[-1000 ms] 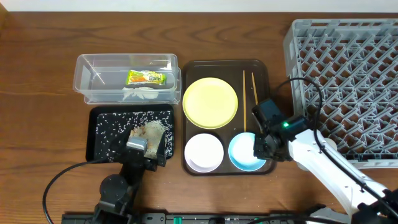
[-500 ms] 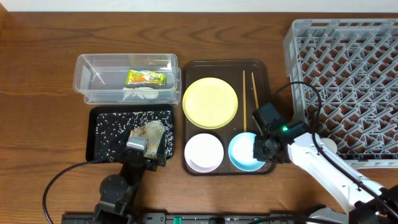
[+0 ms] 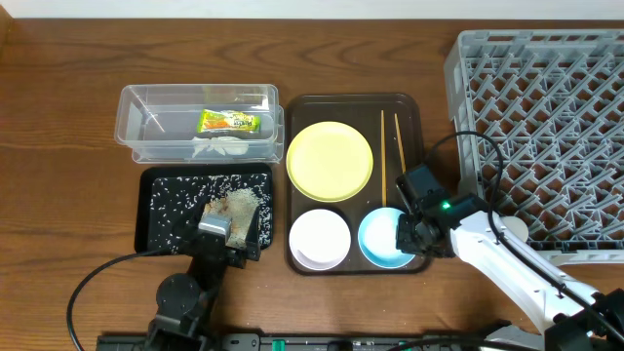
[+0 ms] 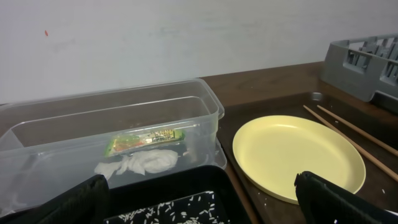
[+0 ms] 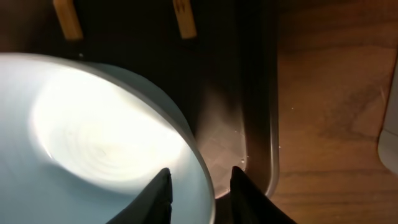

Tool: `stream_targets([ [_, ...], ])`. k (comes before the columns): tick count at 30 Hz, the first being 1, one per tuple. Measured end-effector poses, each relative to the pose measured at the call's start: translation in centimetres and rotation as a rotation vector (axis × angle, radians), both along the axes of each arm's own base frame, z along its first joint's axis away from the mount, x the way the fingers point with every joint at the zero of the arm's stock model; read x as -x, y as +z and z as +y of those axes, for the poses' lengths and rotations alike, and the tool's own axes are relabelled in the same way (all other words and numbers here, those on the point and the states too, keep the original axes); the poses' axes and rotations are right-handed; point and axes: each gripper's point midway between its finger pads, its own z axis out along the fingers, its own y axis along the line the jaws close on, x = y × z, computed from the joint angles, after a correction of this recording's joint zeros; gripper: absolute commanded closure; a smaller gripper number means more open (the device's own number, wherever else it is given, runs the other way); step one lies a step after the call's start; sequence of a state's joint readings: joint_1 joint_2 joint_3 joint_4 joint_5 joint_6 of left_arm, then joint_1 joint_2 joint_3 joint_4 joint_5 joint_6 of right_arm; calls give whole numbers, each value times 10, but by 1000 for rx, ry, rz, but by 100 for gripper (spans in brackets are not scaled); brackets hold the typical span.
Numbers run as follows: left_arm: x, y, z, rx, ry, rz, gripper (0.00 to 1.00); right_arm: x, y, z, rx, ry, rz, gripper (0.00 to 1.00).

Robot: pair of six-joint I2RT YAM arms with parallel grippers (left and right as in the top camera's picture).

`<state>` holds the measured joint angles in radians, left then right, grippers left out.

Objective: Sort waste into correct bins and load items into the dishwasher rack

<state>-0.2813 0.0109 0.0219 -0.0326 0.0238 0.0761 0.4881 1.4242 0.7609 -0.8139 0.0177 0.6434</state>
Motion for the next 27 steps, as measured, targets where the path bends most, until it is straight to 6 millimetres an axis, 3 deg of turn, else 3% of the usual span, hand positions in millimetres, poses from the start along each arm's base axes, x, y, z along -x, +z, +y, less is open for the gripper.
stream_targets([
  [1,0,0,0,0,0,0,3,0,0,1,-3,3,0,99],
  [4,0,0,0,0,0,0,3,1,0,0,-2,-6,5,99],
  [7,0,0,0,0,0,0,3,1,0,0,-2,-11,6,82],
  [9,0,0,0,0,0,0,3,2,0,-1,4,-10,7,76],
  [11,0,0,0,0,0,0,3,2,0,-1,4,-11,8,62],
  [17,0,0,0,0,0,0,3,4,5,-6,32,41,12,53],
  [20,0,0,0,0,0,0,3,-7,26,-4,33,74,-36,50],
  [27,0,0,0,0,0,0,3,-72,108,26,-66,129,-330,48],
])
